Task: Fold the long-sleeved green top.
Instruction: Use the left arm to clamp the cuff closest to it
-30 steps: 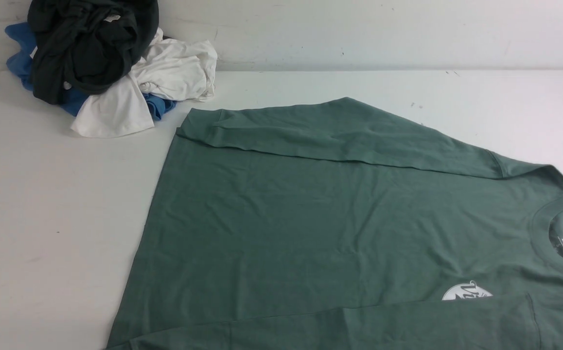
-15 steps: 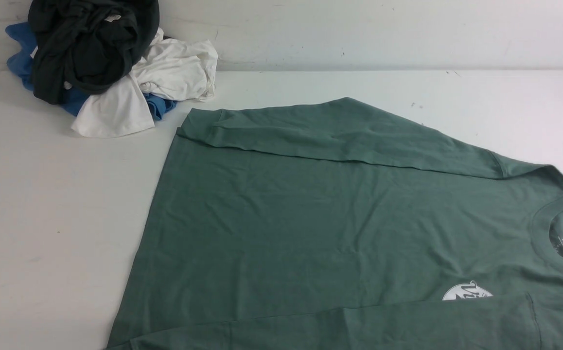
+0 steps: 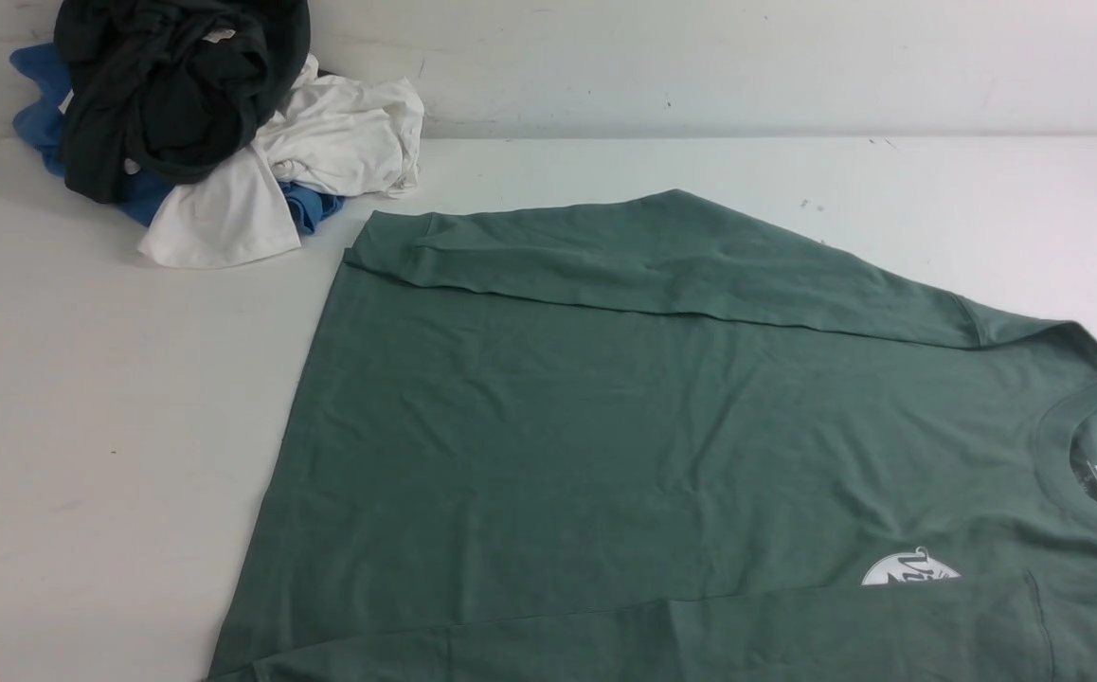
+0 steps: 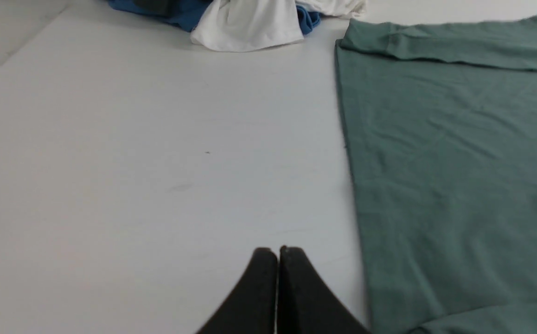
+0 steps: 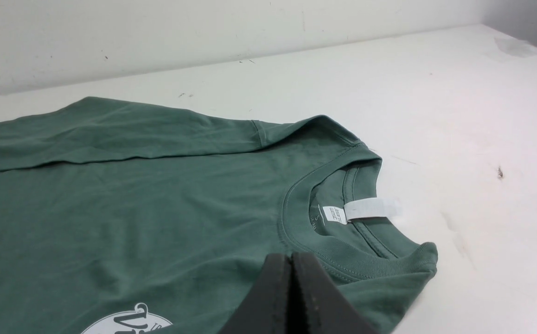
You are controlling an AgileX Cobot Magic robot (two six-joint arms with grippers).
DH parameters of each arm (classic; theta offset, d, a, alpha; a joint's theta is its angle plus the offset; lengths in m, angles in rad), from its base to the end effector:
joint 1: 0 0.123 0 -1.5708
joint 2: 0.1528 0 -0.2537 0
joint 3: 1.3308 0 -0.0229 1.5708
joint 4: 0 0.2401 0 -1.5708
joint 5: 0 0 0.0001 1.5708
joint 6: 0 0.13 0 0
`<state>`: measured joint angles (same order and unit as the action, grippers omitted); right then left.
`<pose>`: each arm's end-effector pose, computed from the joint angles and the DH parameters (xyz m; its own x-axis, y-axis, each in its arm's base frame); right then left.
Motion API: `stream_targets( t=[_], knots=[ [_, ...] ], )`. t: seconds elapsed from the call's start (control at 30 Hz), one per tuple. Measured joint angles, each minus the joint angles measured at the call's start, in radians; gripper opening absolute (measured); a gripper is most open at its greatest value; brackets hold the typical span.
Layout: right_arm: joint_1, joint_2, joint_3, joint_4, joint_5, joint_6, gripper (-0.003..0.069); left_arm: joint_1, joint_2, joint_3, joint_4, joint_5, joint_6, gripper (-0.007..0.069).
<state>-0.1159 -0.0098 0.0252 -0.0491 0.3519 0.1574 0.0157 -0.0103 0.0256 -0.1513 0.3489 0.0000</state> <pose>0.1106 -0.0151 0.1632 -0.2579 0.1418 -0.9557 0.1614 0.9816 0.1021 0.1118 -0.0050 0.1640 -0.2720 -0.1459 -0.9512 -0.0047 0.9886 -0.1503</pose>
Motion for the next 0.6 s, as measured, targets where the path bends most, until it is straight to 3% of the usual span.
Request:
stream_targets(
  t=[0.1, 0.2, 0.23, 0.33, 0.4, 0.47, 0.6],
  knots=[
    [0.000, 0.000, 0.000, 0.063, 0.001, 0.048, -0.0015, 0.000, 0.000, 0.001, -0.219, -0.028, -0.109, -0.0007],
    [0.000, 0.000, 0.000, 0.235, 0.004, 0.152, -0.0015, 0.000, 0.000, 0.001, -0.476, -0.046, -0.214, -0.0007],
    [0.000, 0.000, 0.000, 0.249, 0.004, 0.161, -0.0015, 0.000, 0.000, 0.001, -0.490, -0.048, -0.214, -0.0007],
    [0.000, 0.000, 0.001, 0.538, 0.012, 0.312, -0.0015, 0.000, 0.000, 0.001, -0.672, -0.060, -0.238, -0.0007],
    [0.000, 0.000, 0.001, 0.666, 0.016, 0.354, -0.0015, 0.000, 0.000, 0.001, -0.713, -0.065, -0.238, -0.0007],
    [0.000, 0.000, 0.000, 0.704, 0.015, 0.358, -0.0015, 0.000, 0.000, 0.001, -0.728, -0.065, -0.237, -0.0007],
    [0.000, 0.000, 0.000, 0.674, 0.006, 0.316, -0.0015, 0.000, 0.000, 0.001, -0.735, -0.065, -0.228, -0.0007]
  ],
)
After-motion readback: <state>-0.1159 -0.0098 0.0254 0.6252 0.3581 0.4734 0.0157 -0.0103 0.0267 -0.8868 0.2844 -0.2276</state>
